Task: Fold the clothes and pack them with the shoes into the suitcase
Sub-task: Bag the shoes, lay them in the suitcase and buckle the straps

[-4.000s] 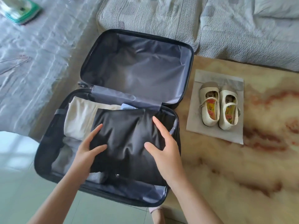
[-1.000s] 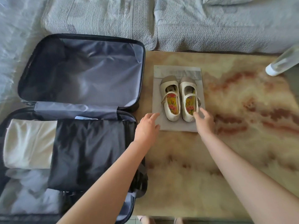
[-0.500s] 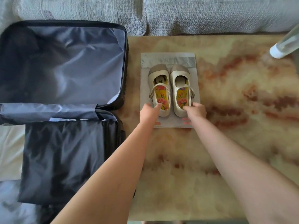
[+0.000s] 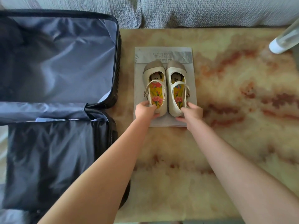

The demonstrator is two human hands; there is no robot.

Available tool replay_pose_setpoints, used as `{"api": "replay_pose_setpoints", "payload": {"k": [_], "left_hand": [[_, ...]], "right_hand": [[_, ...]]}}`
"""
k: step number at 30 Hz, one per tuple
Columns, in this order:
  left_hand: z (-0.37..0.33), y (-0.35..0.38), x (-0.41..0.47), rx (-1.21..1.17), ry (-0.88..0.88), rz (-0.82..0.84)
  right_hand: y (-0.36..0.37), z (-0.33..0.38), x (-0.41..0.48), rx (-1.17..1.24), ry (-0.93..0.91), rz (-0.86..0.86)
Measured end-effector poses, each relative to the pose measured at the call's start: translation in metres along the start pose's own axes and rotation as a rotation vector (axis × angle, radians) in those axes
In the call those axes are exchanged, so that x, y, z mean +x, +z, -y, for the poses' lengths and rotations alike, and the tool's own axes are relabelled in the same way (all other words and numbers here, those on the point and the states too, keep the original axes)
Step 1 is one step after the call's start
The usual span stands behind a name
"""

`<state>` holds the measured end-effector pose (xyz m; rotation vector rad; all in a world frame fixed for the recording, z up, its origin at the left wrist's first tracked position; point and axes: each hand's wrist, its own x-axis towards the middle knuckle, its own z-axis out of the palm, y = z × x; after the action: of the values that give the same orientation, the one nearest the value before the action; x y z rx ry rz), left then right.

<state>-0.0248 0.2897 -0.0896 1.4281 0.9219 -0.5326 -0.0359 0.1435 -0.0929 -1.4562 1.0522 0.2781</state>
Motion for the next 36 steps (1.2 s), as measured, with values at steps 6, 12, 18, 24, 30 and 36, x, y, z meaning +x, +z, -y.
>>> {"api": "replay_pose_setpoints", "payload": {"k": [6,12,18,24,30,36], "left_hand": [[0.042,-0.023,-0.042,0.01,0.062,-0.002],[0.117,-0.049,-0.107,-0.059,0.05,-0.02],[0.174,-0.059,-0.151,-0.069,0.033,-0.038],[0.21,-0.062,-0.17,-0.02,0.028,-0.069],[0.231,-0.064,-0.18,0.036,-0.022,-0.064],[0.231,-0.071,-0.167,0.108,-0.017,-0.028]], "right_hand": [[-0.031,-0.02,-0.047,0.0,-0.08,0.017],[-0.086,-0.091,-0.106,0.021,-0.05,0.038],[-0.126,-0.158,-0.15,-0.009,-0.022,0.082],[-0.144,-0.194,-0.167,-0.027,0.004,0.093],[-0.148,-0.212,-0.164,-0.033,0.016,0.056],[-0.141,-0.208,-0.152,-0.056,-0.002,0.073]]}}
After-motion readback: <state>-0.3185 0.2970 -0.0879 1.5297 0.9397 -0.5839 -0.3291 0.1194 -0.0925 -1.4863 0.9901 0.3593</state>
